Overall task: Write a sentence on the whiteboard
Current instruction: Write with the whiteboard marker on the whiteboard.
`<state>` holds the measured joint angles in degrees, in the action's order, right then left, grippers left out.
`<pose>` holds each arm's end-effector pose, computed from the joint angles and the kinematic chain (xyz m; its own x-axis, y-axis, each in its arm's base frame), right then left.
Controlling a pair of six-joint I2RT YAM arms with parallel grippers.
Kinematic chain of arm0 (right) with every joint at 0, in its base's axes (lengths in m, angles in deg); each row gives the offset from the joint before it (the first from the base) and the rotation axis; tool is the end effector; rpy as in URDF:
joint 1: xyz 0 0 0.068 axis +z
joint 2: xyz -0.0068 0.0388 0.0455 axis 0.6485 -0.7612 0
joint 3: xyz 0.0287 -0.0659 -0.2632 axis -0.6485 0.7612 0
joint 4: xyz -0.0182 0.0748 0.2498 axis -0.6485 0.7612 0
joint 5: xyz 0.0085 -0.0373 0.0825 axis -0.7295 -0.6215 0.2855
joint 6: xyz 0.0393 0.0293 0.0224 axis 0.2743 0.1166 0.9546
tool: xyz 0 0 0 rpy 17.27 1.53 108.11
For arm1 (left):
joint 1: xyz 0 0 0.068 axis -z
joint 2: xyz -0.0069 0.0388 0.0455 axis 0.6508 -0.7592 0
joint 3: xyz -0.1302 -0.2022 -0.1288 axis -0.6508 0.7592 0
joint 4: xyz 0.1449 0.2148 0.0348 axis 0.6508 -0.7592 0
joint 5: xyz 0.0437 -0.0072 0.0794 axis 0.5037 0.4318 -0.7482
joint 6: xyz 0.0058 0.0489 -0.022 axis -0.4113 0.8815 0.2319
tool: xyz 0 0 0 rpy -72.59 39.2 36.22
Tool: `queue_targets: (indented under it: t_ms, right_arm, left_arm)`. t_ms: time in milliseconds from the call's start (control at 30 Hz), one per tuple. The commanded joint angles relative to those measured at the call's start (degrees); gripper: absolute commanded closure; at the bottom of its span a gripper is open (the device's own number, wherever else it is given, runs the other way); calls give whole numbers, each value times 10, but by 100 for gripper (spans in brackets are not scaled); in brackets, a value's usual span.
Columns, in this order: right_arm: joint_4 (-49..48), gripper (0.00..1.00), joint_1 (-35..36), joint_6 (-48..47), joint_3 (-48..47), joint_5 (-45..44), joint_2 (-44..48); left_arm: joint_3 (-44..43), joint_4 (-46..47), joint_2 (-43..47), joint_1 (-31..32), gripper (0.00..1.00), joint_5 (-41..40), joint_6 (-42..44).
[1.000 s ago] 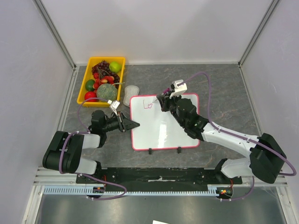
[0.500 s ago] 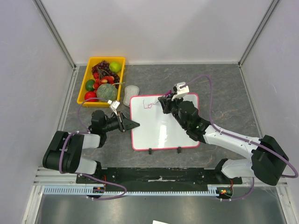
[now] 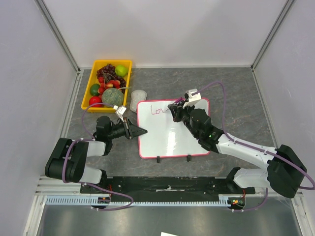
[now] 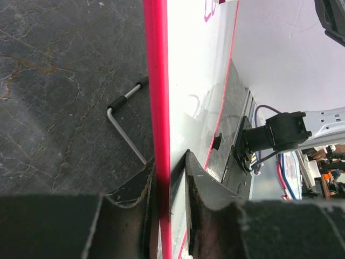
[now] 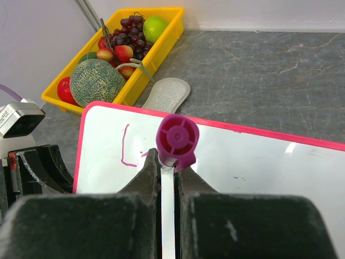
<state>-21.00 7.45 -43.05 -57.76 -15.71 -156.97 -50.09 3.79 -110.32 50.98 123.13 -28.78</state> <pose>0.2000 0.2023 0.2808 -0.2444 0.3219 -0.9147 -0.3887 0.8317 0.3965 0.2166 -0.0688 0.1504 -0.7408 -0.2403 -0.6273 0.5247 0.3760 -0.7638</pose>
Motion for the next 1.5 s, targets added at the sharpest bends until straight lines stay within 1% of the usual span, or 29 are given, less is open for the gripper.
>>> queue_targets:
  t_ms: [0,567,900,1067,1467]
  right_arm:
    - [19,100,-4,-5,5,-26,4]
    - [22,100,-14,-15,-38,-47,-8]
    - [19,100,-15,-16,-62,-34,-27]
    - [19,100,-15,-15,-59,-31,-28]
    - [16,100,-16,-11,-35,-9,32]
  left_arm:
    - [-2,9,-5,1,98,-8,25]
    - [-2,9,-5,1,98,-8,24]
    - [-2,8,-5,2,98,-8,26]
    - [-2,8,-5,1,98,-8,25]
    - [-2,8,-5,1,98,-7,26]
